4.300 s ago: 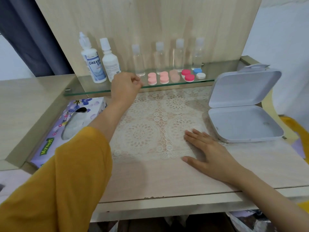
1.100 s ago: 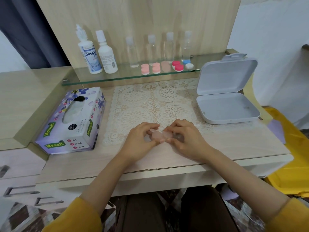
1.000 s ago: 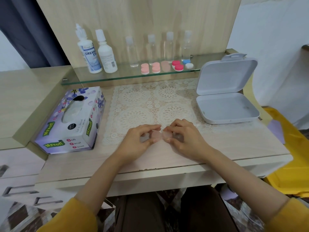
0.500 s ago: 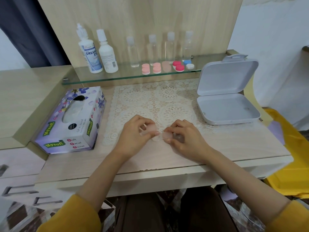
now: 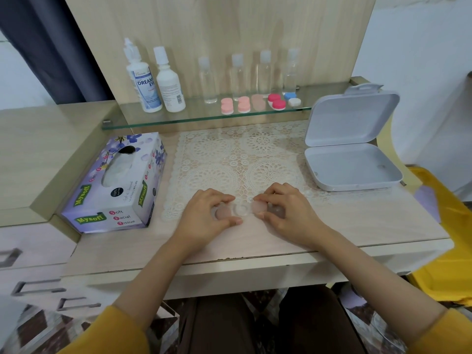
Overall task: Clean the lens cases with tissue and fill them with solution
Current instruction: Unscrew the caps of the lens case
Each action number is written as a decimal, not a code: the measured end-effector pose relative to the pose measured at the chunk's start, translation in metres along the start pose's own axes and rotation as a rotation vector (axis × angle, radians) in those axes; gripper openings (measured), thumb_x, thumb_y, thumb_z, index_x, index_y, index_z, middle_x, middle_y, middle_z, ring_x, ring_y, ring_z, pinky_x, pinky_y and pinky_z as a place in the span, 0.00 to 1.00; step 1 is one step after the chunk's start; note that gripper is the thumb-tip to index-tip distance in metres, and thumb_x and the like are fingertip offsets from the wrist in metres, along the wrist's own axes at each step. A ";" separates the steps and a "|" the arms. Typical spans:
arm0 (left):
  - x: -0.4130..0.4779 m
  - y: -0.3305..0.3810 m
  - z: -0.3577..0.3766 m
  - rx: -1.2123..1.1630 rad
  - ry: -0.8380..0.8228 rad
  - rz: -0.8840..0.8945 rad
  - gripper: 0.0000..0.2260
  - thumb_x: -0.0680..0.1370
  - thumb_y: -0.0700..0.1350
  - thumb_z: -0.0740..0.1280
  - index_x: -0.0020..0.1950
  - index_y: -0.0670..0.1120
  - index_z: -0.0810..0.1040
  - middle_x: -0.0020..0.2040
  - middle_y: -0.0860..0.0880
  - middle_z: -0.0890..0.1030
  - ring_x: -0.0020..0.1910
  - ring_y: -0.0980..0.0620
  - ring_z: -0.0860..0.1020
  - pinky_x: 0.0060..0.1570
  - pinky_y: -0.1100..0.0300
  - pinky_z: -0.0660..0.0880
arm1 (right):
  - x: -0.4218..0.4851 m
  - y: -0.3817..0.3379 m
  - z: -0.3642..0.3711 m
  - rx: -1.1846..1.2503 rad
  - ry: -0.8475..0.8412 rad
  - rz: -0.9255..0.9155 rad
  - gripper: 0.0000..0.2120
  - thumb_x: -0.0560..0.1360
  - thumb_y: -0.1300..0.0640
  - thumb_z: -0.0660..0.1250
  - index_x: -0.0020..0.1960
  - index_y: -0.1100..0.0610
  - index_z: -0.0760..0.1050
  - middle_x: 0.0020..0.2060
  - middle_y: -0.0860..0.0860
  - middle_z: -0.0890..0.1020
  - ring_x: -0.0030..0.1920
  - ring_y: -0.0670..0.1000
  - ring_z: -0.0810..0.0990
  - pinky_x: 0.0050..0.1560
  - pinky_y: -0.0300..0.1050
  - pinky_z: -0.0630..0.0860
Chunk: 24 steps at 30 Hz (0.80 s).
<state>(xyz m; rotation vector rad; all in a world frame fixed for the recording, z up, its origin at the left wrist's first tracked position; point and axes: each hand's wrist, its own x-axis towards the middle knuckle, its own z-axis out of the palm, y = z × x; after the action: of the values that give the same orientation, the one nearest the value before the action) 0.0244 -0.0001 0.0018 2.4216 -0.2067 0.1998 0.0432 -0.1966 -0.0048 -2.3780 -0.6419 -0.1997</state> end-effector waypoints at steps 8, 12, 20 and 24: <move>0.003 0.008 0.015 -0.052 0.052 0.009 0.14 0.66 0.51 0.75 0.50 0.52 0.82 0.44 0.54 0.78 0.47 0.55 0.72 0.51 0.61 0.69 | 0.000 -0.001 0.000 0.022 0.036 0.018 0.19 0.66 0.45 0.67 0.52 0.54 0.81 0.41 0.43 0.75 0.44 0.47 0.73 0.48 0.38 0.64; 0.002 0.007 0.016 -0.060 0.067 0.016 0.13 0.65 0.50 0.76 0.49 0.52 0.82 0.44 0.55 0.78 0.47 0.55 0.72 0.51 0.60 0.70 | 0.003 -0.002 -0.001 0.097 0.026 0.089 0.17 0.63 0.45 0.73 0.48 0.53 0.82 0.39 0.44 0.76 0.41 0.45 0.73 0.44 0.35 0.68; 0.003 0.007 0.014 -0.059 0.071 0.052 0.13 0.65 0.49 0.76 0.49 0.51 0.83 0.40 0.60 0.76 0.46 0.55 0.74 0.51 0.55 0.72 | 0.004 -0.004 -0.002 0.151 0.024 0.135 0.11 0.63 0.54 0.77 0.42 0.55 0.78 0.38 0.47 0.78 0.37 0.44 0.73 0.39 0.34 0.69; 0.003 0.006 0.015 -0.075 0.067 0.066 0.14 0.65 0.50 0.76 0.48 0.50 0.84 0.42 0.57 0.78 0.46 0.55 0.74 0.51 0.54 0.72 | 0.004 -0.005 -0.002 0.147 0.020 0.117 0.10 0.63 0.58 0.77 0.41 0.58 0.80 0.38 0.49 0.79 0.35 0.44 0.74 0.37 0.33 0.69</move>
<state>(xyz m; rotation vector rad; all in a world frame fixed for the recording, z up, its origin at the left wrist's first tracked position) 0.0273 -0.0144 -0.0051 2.3317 -0.2590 0.2972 0.0443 -0.1929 0.0013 -2.2610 -0.4898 -0.1207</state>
